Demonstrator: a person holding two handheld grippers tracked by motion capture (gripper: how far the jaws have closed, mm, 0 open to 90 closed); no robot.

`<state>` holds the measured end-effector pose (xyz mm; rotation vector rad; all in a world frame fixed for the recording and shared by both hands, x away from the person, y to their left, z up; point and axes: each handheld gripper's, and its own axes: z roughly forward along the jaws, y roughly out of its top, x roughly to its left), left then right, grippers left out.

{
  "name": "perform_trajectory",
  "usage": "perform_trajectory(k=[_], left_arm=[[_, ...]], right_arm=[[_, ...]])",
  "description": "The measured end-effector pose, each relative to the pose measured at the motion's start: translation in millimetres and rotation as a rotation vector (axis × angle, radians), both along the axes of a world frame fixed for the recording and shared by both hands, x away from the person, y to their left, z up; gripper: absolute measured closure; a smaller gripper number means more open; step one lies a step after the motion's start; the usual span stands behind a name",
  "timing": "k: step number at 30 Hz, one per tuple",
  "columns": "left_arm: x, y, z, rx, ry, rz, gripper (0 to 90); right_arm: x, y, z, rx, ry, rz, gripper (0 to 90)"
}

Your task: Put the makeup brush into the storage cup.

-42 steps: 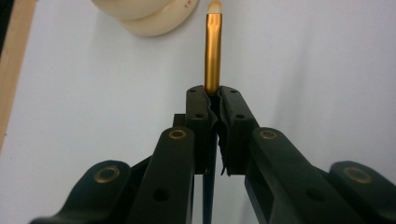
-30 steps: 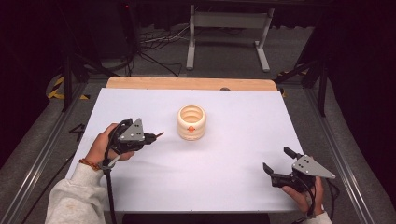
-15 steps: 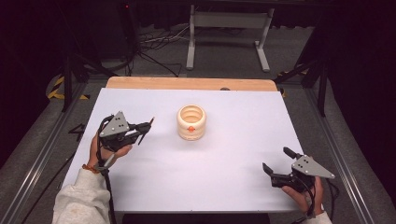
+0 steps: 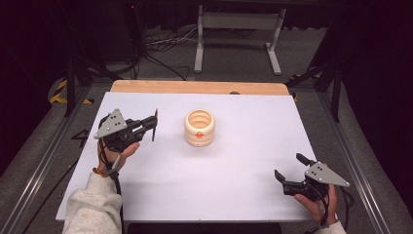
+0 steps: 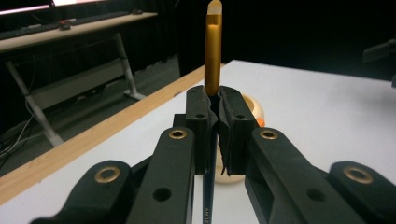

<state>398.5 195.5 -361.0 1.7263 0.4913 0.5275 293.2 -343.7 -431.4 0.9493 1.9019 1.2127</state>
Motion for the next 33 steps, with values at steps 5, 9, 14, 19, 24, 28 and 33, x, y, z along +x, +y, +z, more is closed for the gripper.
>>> perform_trajectory(k=[5, 9, 14, 19, 24, 28, 33], left_arm=[[3.0, -7.6, 3.0, -0.022, -0.009, -0.016, 83.6], [5.6, -14.3, 5.9, -0.032, -0.015, -0.030, 83.6], [7.5, -22.3, 10.5, -0.036, -0.029, -0.048, 83.6], [10.1, -31.5, 13.6, -0.041, -0.038, -0.060, 83.6], [15.3, -40.9, 16.1, -0.040, -0.042, -0.076, 83.6], [18.2, -47.1, 19.0, -0.034, -0.044, -0.078, 83.6], [20.6, -53.3, 22.7, -0.047, -0.055, -0.090, 83.6]], right_arm=[[-0.4, 0.1, 0.4, -0.001, -0.003, 0.004, 5.6], [-0.2, 0.1, 0.2, -0.004, -0.006, 0.006, 5.5], [0.0, -0.2, 0.0, -0.002, -0.003, 0.002, 5.5], [0.0, 0.1, 0.2, -0.006, -0.008, 0.005, 5.5], [0.2, -0.4, 0.1, -0.002, -0.007, 0.003, 5.4], [0.2, -0.1, 0.1, -0.004, -0.009, 0.007, 5.4], [0.3, 0.0, 0.1, -0.004, -0.008, 0.005, 5.3]])
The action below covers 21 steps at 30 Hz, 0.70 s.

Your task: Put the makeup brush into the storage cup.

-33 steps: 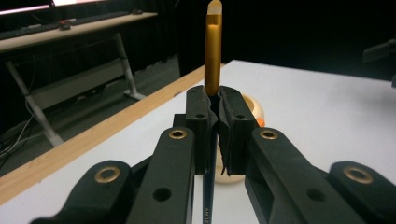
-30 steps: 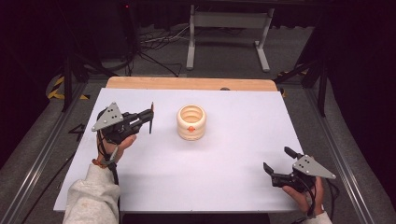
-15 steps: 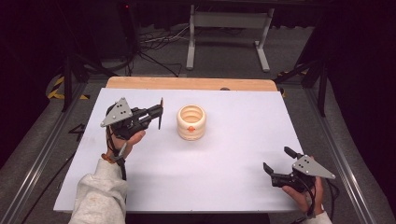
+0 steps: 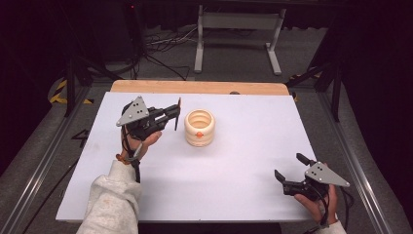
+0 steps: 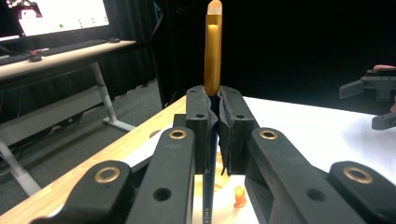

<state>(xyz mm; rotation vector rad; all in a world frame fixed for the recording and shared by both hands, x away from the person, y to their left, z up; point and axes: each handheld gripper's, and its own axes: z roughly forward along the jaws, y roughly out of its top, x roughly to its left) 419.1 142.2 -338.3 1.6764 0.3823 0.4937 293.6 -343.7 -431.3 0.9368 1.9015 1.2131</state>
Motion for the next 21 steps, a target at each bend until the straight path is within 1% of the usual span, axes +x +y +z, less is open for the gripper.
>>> perform_trajectory(k=[1, 3, 8, 11, 13, 17, 20, 21], left_arm=[[0.8, -1.2, 0.8, 0.006, 0.000, -0.007, 83.6], [2.1, -4.0, 2.1, 0.003, -0.001, -0.007, 83.6], [1.7, -13.7, 3.9, -0.015, -0.003, -0.032, 83.6], [2.9, -17.7, 4.5, -0.011, -0.013, -0.037, 83.6], [3.8, -21.3, 5.2, -0.009, -0.008, -0.045, 83.6], [6.4, -26.6, 6.7, -0.022, -0.013, -0.051, 83.6], [8.5, -31.7, 8.7, -0.016, -0.016, -0.053, 83.6], [8.7, -33.4, 9.2, -0.014, -0.011, -0.058, 83.6]], right_arm=[[-0.3, 0.3, 0.1, -0.002, -0.002, -0.001, 5.3], [-0.5, 0.1, 0.2, -0.001, -0.003, -0.001, 5.3], [-0.5, -0.3, 0.4, -0.002, -0.002, -0.004, 5.4], [-0.4, 0.0, 0.3, -0.002, -0.003, -0.001, 5.3], [-0.8, 0.2, 0.3, -0.003, -0.005, 0.000, 5.3], [-0.8, -0.6, 0.5, 0.003, -0.006, -0.002, 5.3], [-0.8, -0.6, 0.5, 0.003, -0.006, -0.002, 5.3], [-0.8, -0.7, 0.5, 0.003, -0.006, -0.001, 5.3]])
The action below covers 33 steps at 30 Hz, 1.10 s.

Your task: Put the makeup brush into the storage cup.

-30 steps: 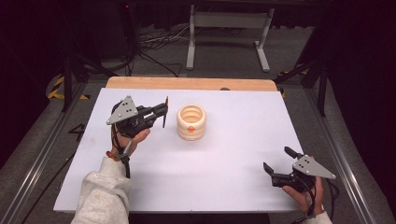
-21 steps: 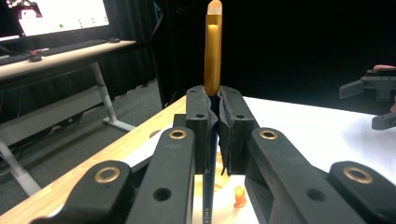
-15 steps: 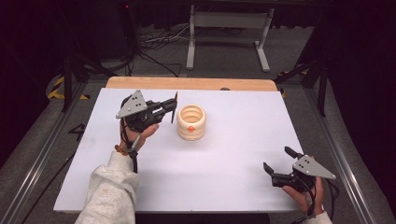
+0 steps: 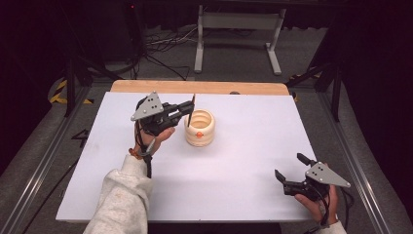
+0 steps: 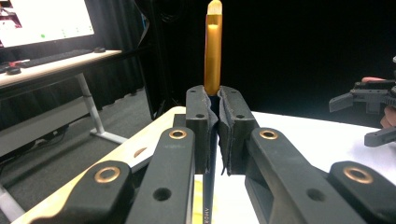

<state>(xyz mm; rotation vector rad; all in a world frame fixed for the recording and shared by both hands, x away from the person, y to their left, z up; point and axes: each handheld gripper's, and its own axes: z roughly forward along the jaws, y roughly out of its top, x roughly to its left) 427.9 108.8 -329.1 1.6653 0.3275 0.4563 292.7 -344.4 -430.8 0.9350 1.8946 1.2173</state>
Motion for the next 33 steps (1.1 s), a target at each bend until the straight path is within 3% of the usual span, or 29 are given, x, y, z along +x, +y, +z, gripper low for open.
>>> perform_trajectory(k=[14, 33], left_arm=[[14.0, -12.9, 0.8, -0.004, -0.001, -0.006, 83.6], [42.6, -28.8, -14.1, -0.005, -0.006, -0.015, 83.6]], right_arm=[[-0.6, -2.4, 0.8, 0.007, -0.007, -0.008, 5.1], [-1.5, -2.9, 1.3, 0.012, -0.013, -0.011, 5.3]])
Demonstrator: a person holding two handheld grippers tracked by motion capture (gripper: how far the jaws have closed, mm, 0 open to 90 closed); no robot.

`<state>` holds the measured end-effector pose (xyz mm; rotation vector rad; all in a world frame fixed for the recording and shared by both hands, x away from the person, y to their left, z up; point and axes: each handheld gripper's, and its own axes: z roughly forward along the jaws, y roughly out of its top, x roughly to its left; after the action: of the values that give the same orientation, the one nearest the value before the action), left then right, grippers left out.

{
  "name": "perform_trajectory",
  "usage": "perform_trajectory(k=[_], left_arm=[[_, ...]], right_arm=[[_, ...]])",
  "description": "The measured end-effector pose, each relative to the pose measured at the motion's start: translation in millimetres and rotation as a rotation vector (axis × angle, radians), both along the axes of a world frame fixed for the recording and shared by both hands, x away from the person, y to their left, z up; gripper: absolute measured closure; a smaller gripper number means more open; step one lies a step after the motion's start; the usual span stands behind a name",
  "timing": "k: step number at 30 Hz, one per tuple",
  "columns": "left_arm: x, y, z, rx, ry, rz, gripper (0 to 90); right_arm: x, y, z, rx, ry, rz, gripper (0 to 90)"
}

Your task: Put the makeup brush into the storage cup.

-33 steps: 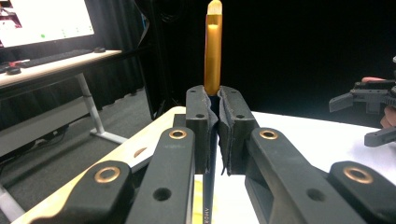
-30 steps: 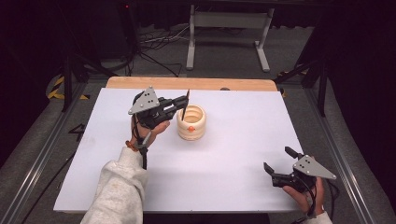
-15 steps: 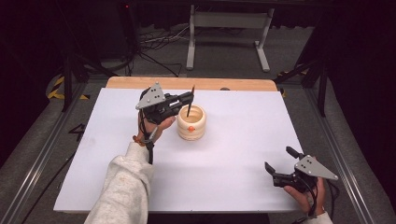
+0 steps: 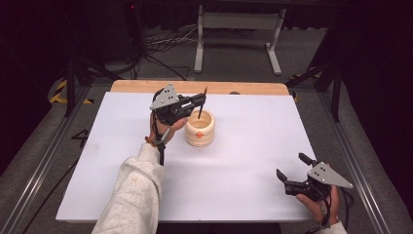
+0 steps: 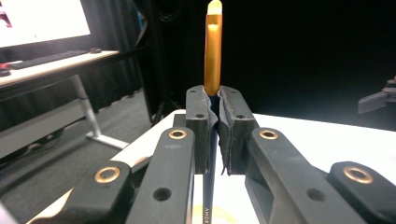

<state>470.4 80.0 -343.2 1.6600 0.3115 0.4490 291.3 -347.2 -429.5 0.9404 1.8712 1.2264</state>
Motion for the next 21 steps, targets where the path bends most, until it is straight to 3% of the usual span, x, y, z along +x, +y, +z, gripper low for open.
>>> perform_trajectory(k=[21], left_arm=[[12.5, -7.0, -24.2, 0.014, 0.038, 0.005, 83.5]], right_arm=[[-0.8, -1.1, 0.9, 0.006, -0.005, 0.007, 5.3]])
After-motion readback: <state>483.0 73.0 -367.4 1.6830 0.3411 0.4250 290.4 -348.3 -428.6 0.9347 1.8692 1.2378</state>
